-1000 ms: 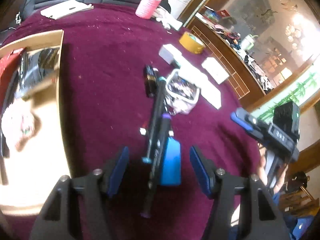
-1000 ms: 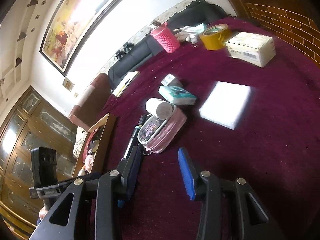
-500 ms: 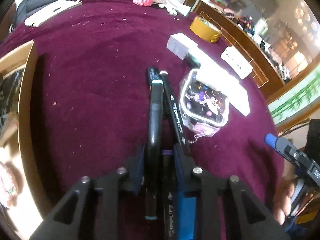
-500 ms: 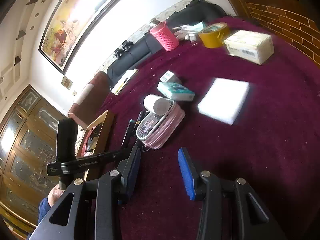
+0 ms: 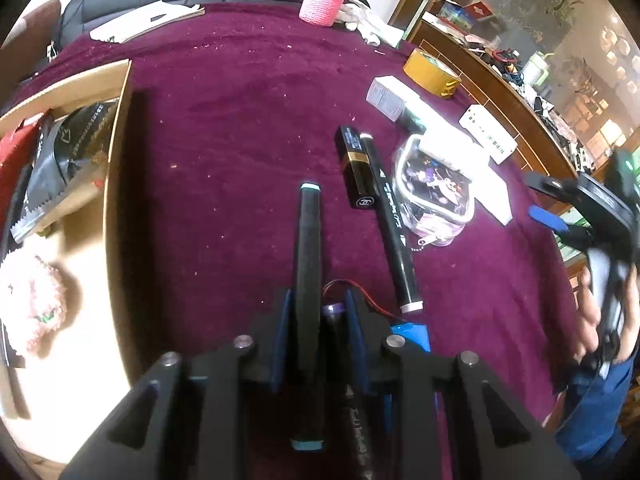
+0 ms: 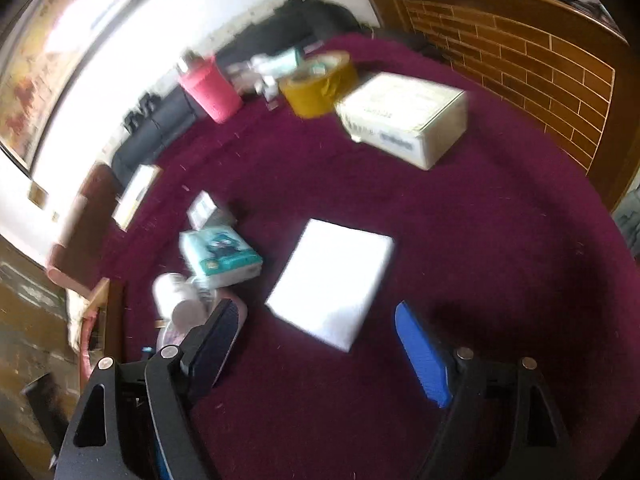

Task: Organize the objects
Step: 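Grasp the white foam sheet with the right tool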

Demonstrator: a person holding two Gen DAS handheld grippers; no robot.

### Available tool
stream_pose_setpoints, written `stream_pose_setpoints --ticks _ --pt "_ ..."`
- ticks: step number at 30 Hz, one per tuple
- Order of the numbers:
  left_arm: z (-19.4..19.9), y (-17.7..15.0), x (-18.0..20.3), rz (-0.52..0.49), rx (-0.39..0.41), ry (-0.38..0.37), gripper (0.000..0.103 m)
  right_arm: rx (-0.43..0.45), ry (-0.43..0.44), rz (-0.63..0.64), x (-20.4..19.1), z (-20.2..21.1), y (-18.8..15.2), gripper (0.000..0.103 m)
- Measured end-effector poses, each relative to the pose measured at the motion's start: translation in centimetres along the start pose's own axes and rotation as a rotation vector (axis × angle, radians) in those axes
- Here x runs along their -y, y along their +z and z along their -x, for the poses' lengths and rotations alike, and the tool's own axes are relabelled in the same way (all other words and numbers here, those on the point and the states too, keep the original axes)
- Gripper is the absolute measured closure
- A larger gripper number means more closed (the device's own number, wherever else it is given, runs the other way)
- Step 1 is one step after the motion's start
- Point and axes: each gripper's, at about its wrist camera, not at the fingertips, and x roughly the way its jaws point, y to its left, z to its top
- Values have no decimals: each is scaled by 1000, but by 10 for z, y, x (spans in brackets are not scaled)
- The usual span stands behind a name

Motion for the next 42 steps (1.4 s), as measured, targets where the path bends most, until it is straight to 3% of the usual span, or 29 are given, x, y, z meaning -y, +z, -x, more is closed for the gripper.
stream_pose_setpoints --ticks 3,7,9,10,13,18,23,27,30,33,38,39,42 --pt "-1 1 1 -11 4 8 76 -17 -32 -2 -11 -21 7 18" --pt "-2 0 8 -31 13 39 75 11 -209 78 -30 -51 16 17" --pt "-2 -2 10 -38 24 55 75 34 -272 143 -36 -57 13 29" --pt "-2 -3 12 -44 32 67 75 43 -298 171 -38 -56 10 31" --pt "0 -6 11 -34 50 56 75 48 -247 177 -28 -44 3 33" --pt "9 -4 1 36 74 -58 85 63 -76 71 1 -8 -12 33" --pt "21 -3 2 50 98 -68 85 98 -13 88 -2 20 -31 32" --pt "15 -3 3 38 62 -18 85 125 23 121 -13 36 -40 32" --pt "4 -2 4 30 31 -9 74 120 47 124 -17 38 -46 32" --pt "-4 2 7 7 38 22 73 98 73 121 -19 30 -48 32" --pt "-18 6 39 -160 49 200 76 84 98 143 -27 27 -61 32" --pt "-17 6 39 -156 58 194 88 85 101 147 -29 28 -62 32" --pt "-11 1 28 -89 82 124 88 88 124 166 -34 33 -68 32"
